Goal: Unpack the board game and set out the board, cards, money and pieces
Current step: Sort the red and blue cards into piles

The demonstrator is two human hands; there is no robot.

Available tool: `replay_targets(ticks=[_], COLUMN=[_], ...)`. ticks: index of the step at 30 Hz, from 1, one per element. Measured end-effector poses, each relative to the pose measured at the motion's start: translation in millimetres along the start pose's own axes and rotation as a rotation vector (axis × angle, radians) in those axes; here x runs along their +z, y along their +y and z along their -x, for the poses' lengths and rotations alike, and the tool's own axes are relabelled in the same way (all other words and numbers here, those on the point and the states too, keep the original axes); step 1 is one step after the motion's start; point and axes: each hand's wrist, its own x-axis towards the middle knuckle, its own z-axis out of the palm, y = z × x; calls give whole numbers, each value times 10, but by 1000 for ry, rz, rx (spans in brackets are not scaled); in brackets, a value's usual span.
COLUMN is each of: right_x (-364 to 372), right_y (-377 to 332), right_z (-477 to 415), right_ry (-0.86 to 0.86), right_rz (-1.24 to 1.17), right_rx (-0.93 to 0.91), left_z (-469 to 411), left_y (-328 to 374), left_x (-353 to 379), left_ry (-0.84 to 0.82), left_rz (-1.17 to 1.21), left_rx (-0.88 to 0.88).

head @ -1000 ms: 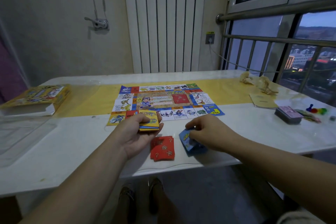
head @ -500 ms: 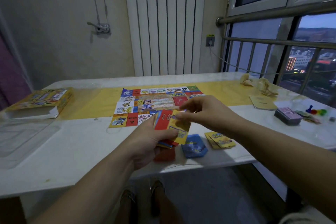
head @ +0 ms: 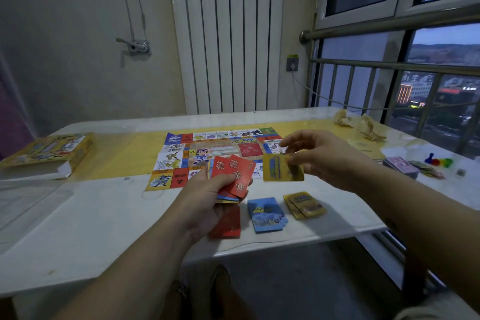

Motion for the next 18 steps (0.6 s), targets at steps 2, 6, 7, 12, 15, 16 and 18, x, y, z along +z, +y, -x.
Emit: replay_targets(ticks=[2, 6, 7, 12, 15, 16, 18], right_x=[-61, -102, -105, -128, -120, -133, -190], right_y=[40, 186, 207, 191, 160, 151, 121], right_z=[18, 104, 118, 161, 209, 226, 246], right_ry=[33, -6, 0, 20, -52, -64, -47], right_rz=[-109, 50, 73, -17, 68, 134, 282], right_rx=[68, 176, 172, 115, 86, 62, -19], left_z=[-11, -26, -30, -25, -39, -44, -54], left_y=[-9, -72, -93, -169, -161, -157, -146], left_x=[23, 139, 177, 407, 505, 525, 555], left_ry=[-4, -38, -42, -100, -90, -84, -72], left_rz=[18, 5, -6, -80, -112, -118, -105], left_rx=[-6, -62, -75, -118, -97, -89, -80])
